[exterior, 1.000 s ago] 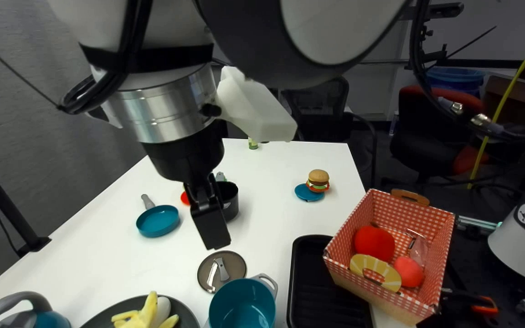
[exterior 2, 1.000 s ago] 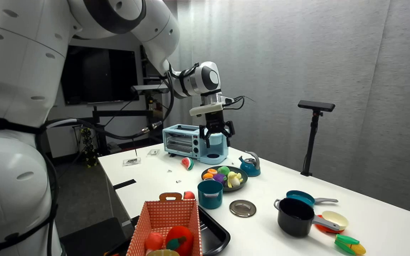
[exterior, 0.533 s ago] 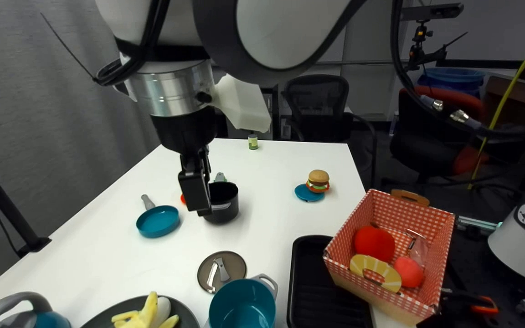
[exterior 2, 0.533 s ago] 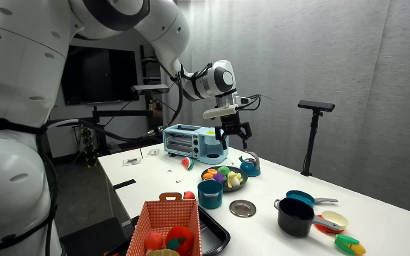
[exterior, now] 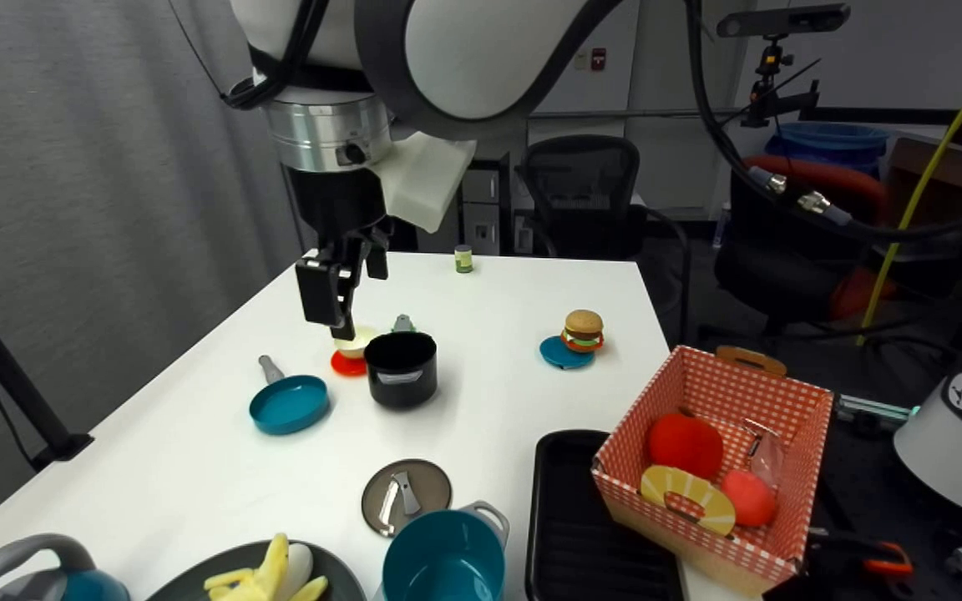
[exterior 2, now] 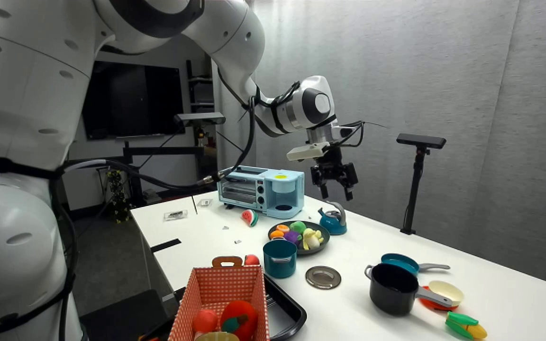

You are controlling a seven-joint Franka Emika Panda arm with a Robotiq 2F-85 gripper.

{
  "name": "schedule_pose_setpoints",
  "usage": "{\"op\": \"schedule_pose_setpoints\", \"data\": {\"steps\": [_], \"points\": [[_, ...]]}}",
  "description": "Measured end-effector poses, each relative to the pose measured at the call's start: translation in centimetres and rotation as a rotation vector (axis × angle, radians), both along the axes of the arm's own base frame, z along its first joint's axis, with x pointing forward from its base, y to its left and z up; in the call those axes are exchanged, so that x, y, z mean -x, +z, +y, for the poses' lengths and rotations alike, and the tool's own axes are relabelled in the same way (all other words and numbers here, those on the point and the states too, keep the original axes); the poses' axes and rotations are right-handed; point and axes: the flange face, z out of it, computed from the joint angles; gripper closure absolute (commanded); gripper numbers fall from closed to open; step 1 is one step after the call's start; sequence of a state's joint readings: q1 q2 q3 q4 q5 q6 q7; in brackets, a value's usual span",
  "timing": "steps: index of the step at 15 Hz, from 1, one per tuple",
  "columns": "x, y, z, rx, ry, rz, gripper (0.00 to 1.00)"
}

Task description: Put the lid on top of the blue pot

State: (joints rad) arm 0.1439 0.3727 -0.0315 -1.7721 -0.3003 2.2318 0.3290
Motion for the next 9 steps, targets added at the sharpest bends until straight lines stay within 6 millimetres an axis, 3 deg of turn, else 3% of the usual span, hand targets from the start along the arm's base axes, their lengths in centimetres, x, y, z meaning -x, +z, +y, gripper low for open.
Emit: {"op": "schedule_pose_setpoints", "data": {"steps": [3,9], "points": [[-0.9,-0.1,-0.7,-0.022,-0.135,-0.059,0.00],[-2.3,-1.7,0.8,-0.114,-0.400,-0.157,0.00]]}}
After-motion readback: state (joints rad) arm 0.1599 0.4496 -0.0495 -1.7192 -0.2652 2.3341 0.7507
